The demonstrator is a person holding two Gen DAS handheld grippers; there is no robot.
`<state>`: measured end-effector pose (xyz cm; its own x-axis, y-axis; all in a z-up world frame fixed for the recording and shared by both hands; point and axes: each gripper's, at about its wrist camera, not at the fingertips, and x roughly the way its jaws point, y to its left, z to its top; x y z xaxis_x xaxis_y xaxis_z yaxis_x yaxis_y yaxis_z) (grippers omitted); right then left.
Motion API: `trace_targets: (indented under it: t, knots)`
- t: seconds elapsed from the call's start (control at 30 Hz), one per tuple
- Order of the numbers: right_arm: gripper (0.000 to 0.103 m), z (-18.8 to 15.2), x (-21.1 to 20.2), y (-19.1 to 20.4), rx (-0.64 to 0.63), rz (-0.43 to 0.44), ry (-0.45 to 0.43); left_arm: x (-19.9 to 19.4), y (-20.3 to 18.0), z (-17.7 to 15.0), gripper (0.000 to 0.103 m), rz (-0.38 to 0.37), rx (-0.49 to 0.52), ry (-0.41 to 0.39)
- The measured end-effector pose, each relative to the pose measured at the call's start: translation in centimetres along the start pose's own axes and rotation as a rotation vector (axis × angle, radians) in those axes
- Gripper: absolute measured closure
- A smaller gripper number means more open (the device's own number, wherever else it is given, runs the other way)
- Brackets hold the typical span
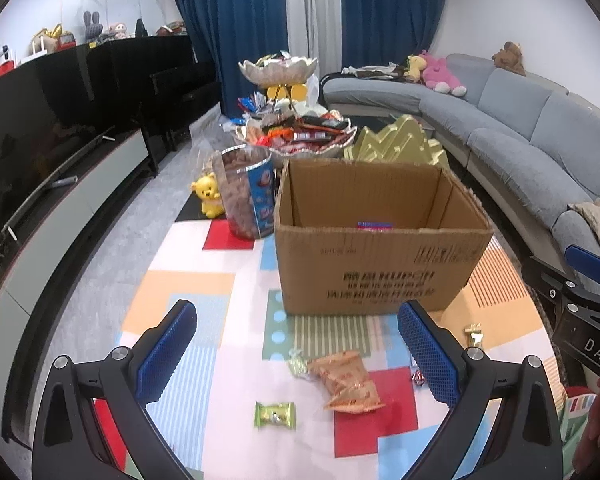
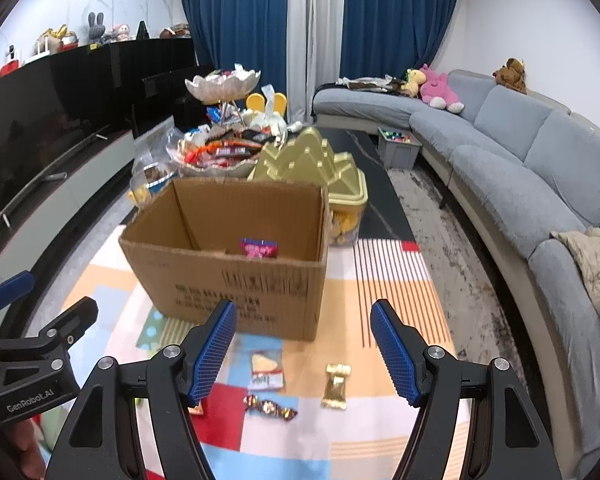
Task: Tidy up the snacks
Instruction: 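Withdraw both tools from the box toward the remaining snacks on the rug, then grasp the small green candy with the left tool while the right tool approaches the wrapped candy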
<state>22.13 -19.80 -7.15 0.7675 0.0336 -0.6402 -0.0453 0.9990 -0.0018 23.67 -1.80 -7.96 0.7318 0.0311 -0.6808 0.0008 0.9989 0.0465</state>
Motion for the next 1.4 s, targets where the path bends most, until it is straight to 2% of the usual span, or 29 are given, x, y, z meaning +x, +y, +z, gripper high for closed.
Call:
trace_targets:
  t: [0.5,0.77,1.4]
  knots:
    - [0.033,-4.0,1.7,1.5,0.018,0.002,0.037,1.2,1.6,-4.3,0.001,0.03,-0.018,0.023]
    - [0.033,-6.3,2.2,2.8,0.014,-0.018,0.035,2.6,2.8,-6.4,0.001,0.043,-0.031,0.06]
    - [0.033,-10.1,5.5,3.9,-0.028,-0.038,0.099,6.0,3.0,-10.9,0.002,0.055,-0.007,0.113]
